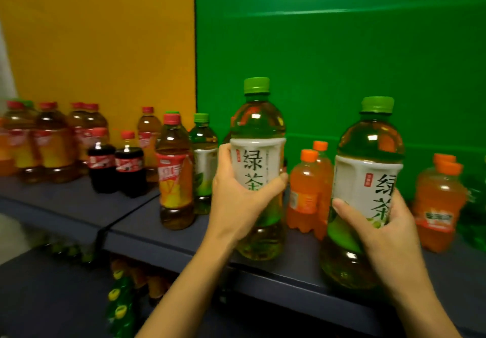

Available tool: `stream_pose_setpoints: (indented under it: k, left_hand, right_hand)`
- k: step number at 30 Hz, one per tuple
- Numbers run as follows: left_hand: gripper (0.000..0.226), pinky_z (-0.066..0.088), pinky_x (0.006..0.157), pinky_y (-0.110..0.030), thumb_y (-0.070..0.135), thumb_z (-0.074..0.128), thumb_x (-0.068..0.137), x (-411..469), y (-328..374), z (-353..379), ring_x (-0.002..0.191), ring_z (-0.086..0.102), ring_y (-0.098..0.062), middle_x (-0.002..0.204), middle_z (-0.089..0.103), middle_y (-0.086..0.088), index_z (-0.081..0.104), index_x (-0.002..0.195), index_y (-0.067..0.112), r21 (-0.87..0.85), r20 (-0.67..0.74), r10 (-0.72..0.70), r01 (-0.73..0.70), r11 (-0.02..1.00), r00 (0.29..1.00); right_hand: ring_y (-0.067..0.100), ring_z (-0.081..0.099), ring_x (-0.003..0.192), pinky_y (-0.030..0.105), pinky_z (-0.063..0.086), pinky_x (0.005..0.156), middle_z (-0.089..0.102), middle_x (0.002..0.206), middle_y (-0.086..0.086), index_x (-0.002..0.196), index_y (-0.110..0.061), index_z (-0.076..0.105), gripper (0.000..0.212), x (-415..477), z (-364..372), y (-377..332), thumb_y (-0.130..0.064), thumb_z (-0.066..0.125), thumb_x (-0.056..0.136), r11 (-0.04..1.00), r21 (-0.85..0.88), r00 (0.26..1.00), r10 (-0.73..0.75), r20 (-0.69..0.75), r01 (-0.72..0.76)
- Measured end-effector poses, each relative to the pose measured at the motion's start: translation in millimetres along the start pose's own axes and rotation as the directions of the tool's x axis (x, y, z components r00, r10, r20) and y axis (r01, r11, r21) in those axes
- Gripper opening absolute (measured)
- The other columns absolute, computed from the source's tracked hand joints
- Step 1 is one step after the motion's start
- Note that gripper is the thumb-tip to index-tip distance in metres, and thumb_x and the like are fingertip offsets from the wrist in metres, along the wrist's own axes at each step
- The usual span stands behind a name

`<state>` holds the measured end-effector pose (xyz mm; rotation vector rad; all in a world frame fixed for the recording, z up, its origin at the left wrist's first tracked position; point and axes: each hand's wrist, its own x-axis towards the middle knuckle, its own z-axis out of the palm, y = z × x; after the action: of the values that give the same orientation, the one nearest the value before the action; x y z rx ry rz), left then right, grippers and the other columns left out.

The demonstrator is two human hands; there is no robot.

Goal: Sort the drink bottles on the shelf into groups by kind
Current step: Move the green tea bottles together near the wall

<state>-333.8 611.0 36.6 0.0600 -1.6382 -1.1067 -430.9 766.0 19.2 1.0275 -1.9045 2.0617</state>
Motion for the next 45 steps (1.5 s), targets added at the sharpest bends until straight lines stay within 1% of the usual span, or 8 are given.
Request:
stream_pose_setpoints:
  k: [8,11,15,20,26,34,42,45]
  left_hand:
    - [0.056,0.05,0.068,-0.012,0.038,0.077,0.051,11,-17,-163,0.084,0.059,0.007,0.095,0.058,0.008,0.046,0.098,0.032,0.187,-0.21,-0.001,0.041,0.982,0.978]
    - [0.049,0.049,0.065,-0.011,0.029,0.075,0.056,13,-21,-226,0.078,0.059,0.01,0.091,0.057,0.008,0.045,0.094,0.032,0.27,-0.256,0.018,0.053,0.961,0.967]
    - [0.053,0.049,0.065,-0.011,0.046,0.071,0.048,11,-28,-307,0.078,0.059,0.008,0.09,0.057,0.008,0.044,0.093,0.036,0.338,-0.3,0.022,0.085,0.937,0.954]
    - [0.054,0.051,0.063,-0.013,0.049,0.069,0.045,5,-33,-393,0.074,0.059,0.008,0.087,0.056,0.007,0.044,0.091,0.034,0.382,-0.343,0.006,0.134,0.914,0.939]
    - [0.054,0.049,0.064,-0.024,0.05,0.068,0.044,4,-33,-470,0.07,0.058,0.006,0.087,0.057,0.003,0.044,0.089,0.035,0.418,-0.397,-0.027,0.207,0.885,0.917]
    - [0.057,0.051,0.069,-0.034,0.052,0.069,0.042,15,-53,-553,0.083,0.059,-0.012,0.091,0.058,0.001,0.045,0.091,0.037,0.466,-0.488,-0.018,0.278,0.84,0.873]
    - [0.06,0.046,0.064,-0.023,0.052,0.076,0.042,52,-97,-640,0.081,0.056,-0.007,0.09,0.056,0.004,0.043,0.09,0.036,0.494,-0.512,0.0,0.295,0.818,0.859]
    - [0.053,0.046,0.066,-0.023,0.029,0.081,0.059,77,-118,-671,0.086,0.057,-0.01,0.093,0.056,0.002,0.043,0.095,0.031,0.498,-0.509,-0.003,0.297,0.815,0.861]
  right_hand:
    - [0.008,0.063,0.095,0.029,0.05,0.077,0.067,0.102,-0.01,0.102,-0.033,0.055,0.067,-13,126,-7,-0.06,0.08,0.045,0.994,0.112,0.984,-0.025,0.176,0.006]
    - [0.0,0.063,0.09,0.021,0.048,0.072,0.066,0.1,-0.014,0.099,-0.036,0.054,0.063,-21,179,-14,-0.057,0.077,0.044,0.989,0.145,0.974,-0.024,0.225,-0.009]
    - [0.002,0.063,0.091,0.025,0.05,0.075,0.066,0.1,-0.014,0.105,-0.033,0.054,0.07,-35,251,-23,-0.06,0.081,0.046,0.984,0.176,0.962,-0.029,0.27,-0.02]
    - [0.005,0.061,0.093,0.022,0.048,0.071,0.064,0.101,-0.013,0.1,-0.037,0.051,0.066,-57,333,-34,-0.06,0.074,0.043,0.979,0.199,0.951,-0.014,0.308,-0.05]
    - [0.002,0.06,0.092,0.018,0.047,0.069,0.062,0.1,-0.016,0.108,-0.031,0.05,0.058,-70,419,-47,-0.044,0.075,0.057,0.975,0.218,0.931,-0.037,0.364,-0.046]
    - [-0.003,0.06,0.09,0.011,0.048,0.061,0.061,0.1,-0.019,0.101,-0.038,0.046,0.062,-79,526,-57,-0.06,0.065,0.046,0.959,0.268,0.879,-0.046,0.474,-0.094]
    - [-0.002,0.059,0.094,0.007,0.048,0.063,0.06,0.105,-0.017,0.11,-0.032,0.044,0.07,-78,648,-52,-0.061,0.064,0.05,0.932,0.346,0.854,-0.09,0.512,-0.109]
    - [-0.002,0.058,0.095,0.008,0.048,0.064,0.059,0.104,-0.018,0.107,-0.037,0.042,0.066,-75,696,-52,-0.063,0.063,0.05,0.928,0.355,0.847,-0.098,0.522,-0.112]
